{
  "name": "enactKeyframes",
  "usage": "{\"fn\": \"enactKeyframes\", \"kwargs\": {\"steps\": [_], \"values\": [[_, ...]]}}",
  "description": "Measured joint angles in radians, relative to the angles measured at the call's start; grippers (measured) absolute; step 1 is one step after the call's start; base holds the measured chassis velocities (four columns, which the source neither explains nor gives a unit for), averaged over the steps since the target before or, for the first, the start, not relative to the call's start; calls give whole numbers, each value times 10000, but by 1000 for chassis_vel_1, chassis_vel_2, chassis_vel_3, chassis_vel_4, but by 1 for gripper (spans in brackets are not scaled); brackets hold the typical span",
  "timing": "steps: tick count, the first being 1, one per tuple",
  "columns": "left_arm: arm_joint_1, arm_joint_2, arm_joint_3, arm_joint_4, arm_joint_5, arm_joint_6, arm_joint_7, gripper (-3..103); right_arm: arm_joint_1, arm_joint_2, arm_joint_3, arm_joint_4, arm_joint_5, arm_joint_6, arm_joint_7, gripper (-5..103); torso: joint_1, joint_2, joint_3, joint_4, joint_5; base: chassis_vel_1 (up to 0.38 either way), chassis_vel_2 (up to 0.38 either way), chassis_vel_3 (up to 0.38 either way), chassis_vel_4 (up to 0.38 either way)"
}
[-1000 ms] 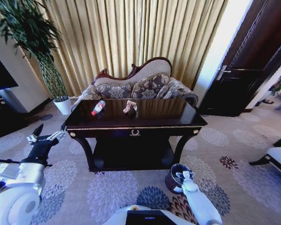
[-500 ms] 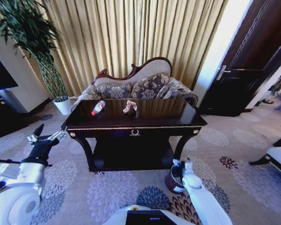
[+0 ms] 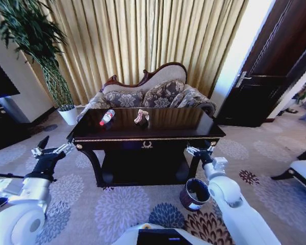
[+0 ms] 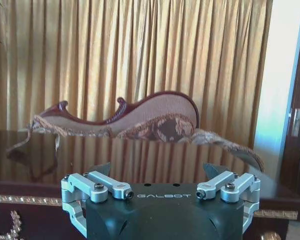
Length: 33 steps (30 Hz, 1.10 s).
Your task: Move to the front of the table and place the trash on the table into the trash bin.
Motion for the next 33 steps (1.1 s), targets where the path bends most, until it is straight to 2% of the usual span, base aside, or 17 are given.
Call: {"fn": "enactKeyframes", "kwargs": {"steps": [11,14,21,22,33], "values": [[34,16,-49,-1,119,144,-8,100,25,-237,21,845,528,-325,241,100,0,0,1,0,0,0,0,0,0],[33,0,-59,0,161,576,-150,100,29,-266,69,1082,532,-340,241,100,0,0,1,0,-1,0,0,0,0],[-71,203,-140,0,112,1037,-391,100,-6,-287,112,1174,501,-341,241,100,-1,0,0,0,-1,0,0,0,0],[-139,272,-146,0,98,1265,-513,100,-13,-279,65,1147,469,-341,235,100,-1,0,0,0,-3,0,0,0,0],[-179,306,-137,0,94,1334,-605,100,-16,-246,-97,965,352,-310,199,100,-1,0,1,2,-1,-58,56,60,-42]]}}
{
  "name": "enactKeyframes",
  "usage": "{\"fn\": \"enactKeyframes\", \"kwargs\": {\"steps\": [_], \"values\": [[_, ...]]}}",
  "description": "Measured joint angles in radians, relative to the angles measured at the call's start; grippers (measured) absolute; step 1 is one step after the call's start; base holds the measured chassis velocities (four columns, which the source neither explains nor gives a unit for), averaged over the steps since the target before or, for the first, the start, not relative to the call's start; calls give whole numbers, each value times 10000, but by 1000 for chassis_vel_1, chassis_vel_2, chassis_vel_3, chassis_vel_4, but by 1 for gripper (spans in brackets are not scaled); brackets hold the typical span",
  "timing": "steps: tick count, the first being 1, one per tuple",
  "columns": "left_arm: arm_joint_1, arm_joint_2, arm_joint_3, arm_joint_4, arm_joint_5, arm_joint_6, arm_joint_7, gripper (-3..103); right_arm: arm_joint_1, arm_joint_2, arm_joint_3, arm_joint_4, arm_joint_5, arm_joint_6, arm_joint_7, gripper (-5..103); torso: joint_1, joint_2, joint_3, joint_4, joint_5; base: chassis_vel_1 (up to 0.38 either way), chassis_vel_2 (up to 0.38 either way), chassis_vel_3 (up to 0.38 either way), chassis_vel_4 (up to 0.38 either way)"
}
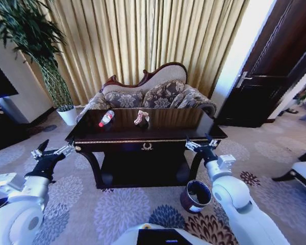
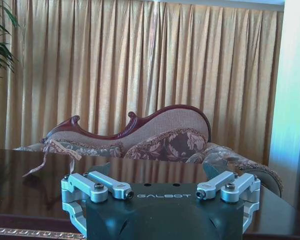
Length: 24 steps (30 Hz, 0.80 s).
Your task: Move to the front of the table and place the trash on the table into the trash bin.
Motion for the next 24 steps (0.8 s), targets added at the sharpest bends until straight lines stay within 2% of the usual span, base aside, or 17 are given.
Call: {"fn": "enactKeyframes", "kwargs": {"steps": [20,24], "values": [[24,-68,30,0,22,-94,46,100,-91,25,-70,22,-190,62,0,100,1,-1,1,-1,0,-88,91,97,-99],[44,-83,31,0,22,-138,49,100,-79,-65,-214,-6,-122,309,2,100,2,-2,1,-2,0,-50,50,49,-54]]}}
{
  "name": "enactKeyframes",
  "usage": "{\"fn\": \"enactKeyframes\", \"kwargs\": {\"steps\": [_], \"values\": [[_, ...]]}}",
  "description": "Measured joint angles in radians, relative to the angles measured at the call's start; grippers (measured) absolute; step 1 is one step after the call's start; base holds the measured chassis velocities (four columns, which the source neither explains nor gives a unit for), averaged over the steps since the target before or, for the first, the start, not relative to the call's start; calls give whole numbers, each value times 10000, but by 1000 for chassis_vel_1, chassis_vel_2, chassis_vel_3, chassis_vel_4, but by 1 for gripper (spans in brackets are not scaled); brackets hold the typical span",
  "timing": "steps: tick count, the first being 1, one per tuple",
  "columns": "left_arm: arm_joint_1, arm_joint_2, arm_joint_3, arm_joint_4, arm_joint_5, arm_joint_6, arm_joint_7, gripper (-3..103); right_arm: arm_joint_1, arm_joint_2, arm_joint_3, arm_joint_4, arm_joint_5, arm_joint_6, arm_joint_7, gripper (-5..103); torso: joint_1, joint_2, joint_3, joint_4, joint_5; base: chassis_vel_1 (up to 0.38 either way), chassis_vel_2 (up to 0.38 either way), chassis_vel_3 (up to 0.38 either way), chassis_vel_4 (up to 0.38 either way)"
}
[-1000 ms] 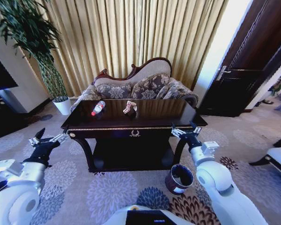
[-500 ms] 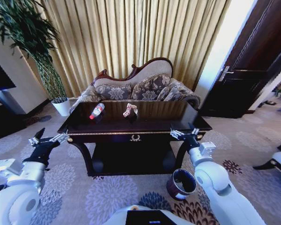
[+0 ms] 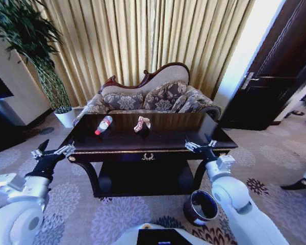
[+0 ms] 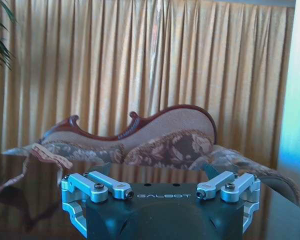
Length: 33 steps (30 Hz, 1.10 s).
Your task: Move to the front of the table and place the trash on the table into the trash bin.
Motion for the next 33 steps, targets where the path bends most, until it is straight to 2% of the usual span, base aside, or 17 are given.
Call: {"fn": "enactKeyframes", "kwargs": {"steps": [3,6,7,9,10,12,13,15,17,19,20,22,24,25,29,30,33], "values": [[40,-44,-6,0,-1,-153,71,100,191,-291,-211,-167,389,163,-5,100,0,1,0,0,1,-20,11,13,-16],[20,-189,-35,0,39,-194,198,100,782,-1082,-508,-724,1549,162,-223,100,-1,1,-1,1,2,0,0,0,0],[20,-189,-35,0,39,-194,198,100,782,-1082,-508,-724,1549,162,-223,100,-1,1,-1,1,2,0,0,0,0],[35,-267,8,0,72,-194,200,100,1385,-1722,-808,-1140,2685,69,-336,100,-2,1,0,-1,2,0,0,0,0],[35,-267,8,0,72,-194,200,100,1385,-1722,-808,-1140,2685,69,-336,100,-2,1,0,-1,2,0,0,0,0],[83,-313,34,0,131,-194,206,100,2181,-2291,-1374,-1482,3886,-151,-297,100,0,1,0,-1,3,0,0,0,0],[83,-313,34,0,131,-194,206,100,2181,-2291,-1374,-1482,3886,-151,-297,100,0,1,0,-1,3,0,0,0,0],[88,-395,42,0,170,-207,209,100,3376,-2631,-2254,-1872,4432,-293,-246,100,0,1,0,-1,1,0,0,0,0],[87,-422,43,0,179,-209,210,100,3712,-2665,-2490,-1962,4520,-321,-233,100,0,1,0,-1,1,0,0,0,0],[116,-516,41,0,234,-217,210,100,5027,-2636,-3481,-2299,4893,-500,-2,100,-1,1,0,4,-2,0,0,0,0],[116,-516,41,0,234,-217,210,100,5027,-2636,-3481,-2299,4893,-500,-2,100,-1,1,0,4,-2,0,0,0,0],[167,-591,33,0,311,-229,210,100,6155,-2371,-4581,-2664,5270,-735,280,100,0,0,0,1,1,0,0,0,0],[191,-611,31,0,330,-233,210,100,6456,-2271,-4877,-2752,5367,-788,377,100,0,0,1,2,0,0,0,0,0],[229,-626,20,0,346,-242,208,100,6972,-2082,-5387,-2909,5529,-869,534,100,0,0,1,2,-1,0,0,0,0],[264,-670,10,0,394,-271,204,100,8279,-1553,-6506,-3536,5389,-925,651,100,-1,1,0,1,-2,0,0,0,0],[264,-670,10,0,394,-271,204,100,8279,-1553,-6506,-3536,5389,-925,651,100,-1,1,0,1,-2,0,0,0,0],[393,-741,-5,0,512,-406,201,100,9230,-989,-7239,-4222,5197,-993,734,100,1,0,1,0,-1,0,0,0,0]]}}
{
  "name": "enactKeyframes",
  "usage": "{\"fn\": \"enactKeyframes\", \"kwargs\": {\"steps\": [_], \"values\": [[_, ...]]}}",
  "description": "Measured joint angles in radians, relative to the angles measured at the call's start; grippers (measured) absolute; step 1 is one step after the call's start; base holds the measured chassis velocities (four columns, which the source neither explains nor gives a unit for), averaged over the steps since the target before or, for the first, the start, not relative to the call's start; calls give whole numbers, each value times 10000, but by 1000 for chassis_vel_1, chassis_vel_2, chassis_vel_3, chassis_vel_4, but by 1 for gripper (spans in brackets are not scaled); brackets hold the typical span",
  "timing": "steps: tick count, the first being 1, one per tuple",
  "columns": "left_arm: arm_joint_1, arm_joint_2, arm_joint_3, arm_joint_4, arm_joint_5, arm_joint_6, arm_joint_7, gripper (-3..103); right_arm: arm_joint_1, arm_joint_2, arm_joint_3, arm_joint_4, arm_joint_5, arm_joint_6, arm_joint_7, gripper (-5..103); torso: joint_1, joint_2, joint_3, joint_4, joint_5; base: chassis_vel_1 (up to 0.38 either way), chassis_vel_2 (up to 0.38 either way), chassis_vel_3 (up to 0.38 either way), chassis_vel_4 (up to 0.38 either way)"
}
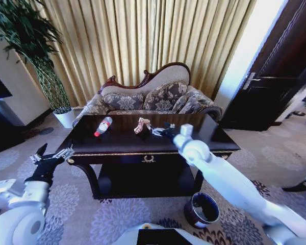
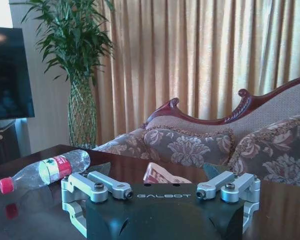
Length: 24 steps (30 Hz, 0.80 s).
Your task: Move to the front of the table and place the trash on the table into the trash bin.
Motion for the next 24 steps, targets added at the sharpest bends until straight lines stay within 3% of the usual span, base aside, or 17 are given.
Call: {"fn": "enactKeyframes", "kwargs": {"steps": [5,8,16,24], "values": [[203,71,-144,0,17,-135,0,100,576,624,-577,-571,-59,-240,406,100,-1,0,-1,2,-1,0,0,0,0],[248,152,-213,0,-30,-149,-77,100,878,1292,-1112,-924,-113,-721,1287,100,-1,1,-1,0,-1,0,0,0,0],[266,-46,-82,0,-31,-149,-88,100,1175,2265,-1910,-1479,-562,-1257,2377,100,-1,1,-2,1,0,0,0,0,0],[436,-128,-233,0,-11,-338,-56,100,1504,3080,-1834,-2678,-1089,-1249,2406,100,-1,0,-1,1,1,0,0,0,0]]}}
